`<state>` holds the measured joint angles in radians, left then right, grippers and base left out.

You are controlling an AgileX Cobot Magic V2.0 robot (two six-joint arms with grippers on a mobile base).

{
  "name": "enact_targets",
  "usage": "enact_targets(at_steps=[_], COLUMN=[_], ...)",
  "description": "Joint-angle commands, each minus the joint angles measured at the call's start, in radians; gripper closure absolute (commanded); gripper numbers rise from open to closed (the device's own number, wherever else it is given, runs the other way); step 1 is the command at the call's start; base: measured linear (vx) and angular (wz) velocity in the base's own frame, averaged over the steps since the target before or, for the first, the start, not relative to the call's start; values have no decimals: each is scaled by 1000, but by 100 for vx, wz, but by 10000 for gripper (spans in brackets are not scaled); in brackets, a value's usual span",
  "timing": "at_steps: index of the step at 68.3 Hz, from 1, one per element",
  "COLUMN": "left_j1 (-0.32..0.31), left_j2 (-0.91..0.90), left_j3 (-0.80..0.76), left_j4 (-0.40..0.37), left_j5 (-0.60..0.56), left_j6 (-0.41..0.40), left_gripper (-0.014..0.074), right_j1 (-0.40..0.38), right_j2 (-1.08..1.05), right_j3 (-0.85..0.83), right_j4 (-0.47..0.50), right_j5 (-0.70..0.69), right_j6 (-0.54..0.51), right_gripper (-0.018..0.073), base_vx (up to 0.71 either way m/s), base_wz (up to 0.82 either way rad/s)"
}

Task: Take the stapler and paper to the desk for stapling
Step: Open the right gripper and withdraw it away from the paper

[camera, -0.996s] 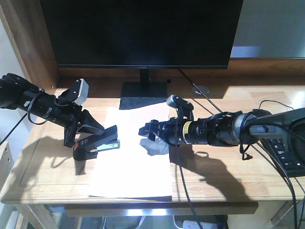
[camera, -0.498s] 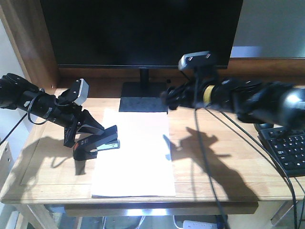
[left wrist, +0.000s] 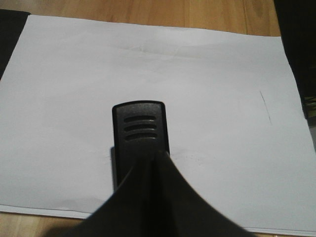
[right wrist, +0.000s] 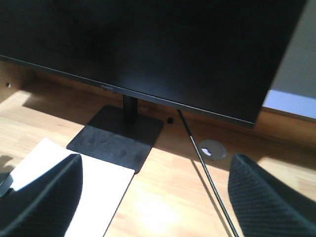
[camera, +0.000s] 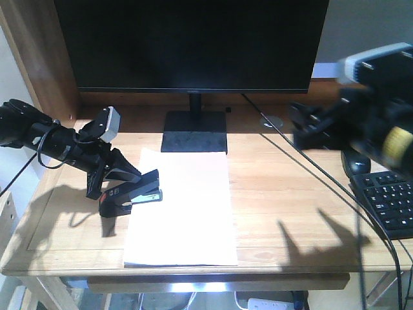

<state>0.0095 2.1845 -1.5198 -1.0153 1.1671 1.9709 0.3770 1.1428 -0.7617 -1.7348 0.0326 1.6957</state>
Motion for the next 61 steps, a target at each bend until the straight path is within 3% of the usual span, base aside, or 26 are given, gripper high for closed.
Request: enact_targets(at_steps=[1,29,39,49,61], left_j1=[-5,-5,-5,-5,-5], left_j2=[-59,-59,-59,-59,-59], left_j3=[-24,-24,-24,-24,-24], left_j4=[-55,-55,-55,-55,-55], left_j5=[38,38,38,38,38], left_j6=[-4,-4,-4,-4,-4], left_gripper=[603,603,603,603,603], right_j1=[-4,0,0,0,0], right_j2=[-120,-563,-711,-816,-908], right_j3=[49,332,409,485,534], right_j4=[-22,-22,-21,-21,-25], right_j5=[31,27,-33,-96,-80], right_j6=[3,12,23,23,22], right_gripper=[-8,-8,-8,-8,-8], base_vx=[0,0,0,0,0], base_wz=[0,0,0,0,0])
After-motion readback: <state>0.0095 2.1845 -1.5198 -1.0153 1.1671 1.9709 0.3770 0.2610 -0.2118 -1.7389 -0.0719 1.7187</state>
